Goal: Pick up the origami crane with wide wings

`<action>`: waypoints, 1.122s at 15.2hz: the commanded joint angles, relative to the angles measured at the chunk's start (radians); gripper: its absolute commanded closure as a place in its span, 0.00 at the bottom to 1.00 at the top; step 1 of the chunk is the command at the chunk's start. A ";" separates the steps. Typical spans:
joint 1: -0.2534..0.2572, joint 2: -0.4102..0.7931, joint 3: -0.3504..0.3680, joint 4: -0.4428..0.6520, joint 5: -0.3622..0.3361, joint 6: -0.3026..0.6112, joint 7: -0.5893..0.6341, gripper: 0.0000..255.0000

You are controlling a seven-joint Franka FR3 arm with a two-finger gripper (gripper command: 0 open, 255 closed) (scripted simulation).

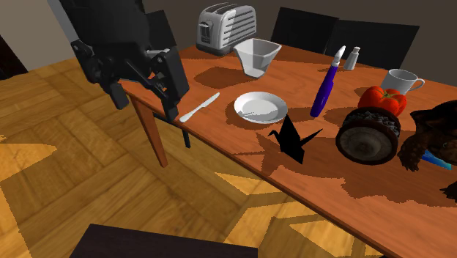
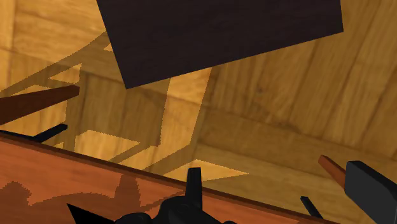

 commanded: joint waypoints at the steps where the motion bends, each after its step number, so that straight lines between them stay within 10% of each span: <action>1: 0.000 0.000 0.000 0.000 0.000 0.000 0.000 0.00; 17: -0.030 0.501 -0.315 0.155 -0.120 0.231 -0.433 0.00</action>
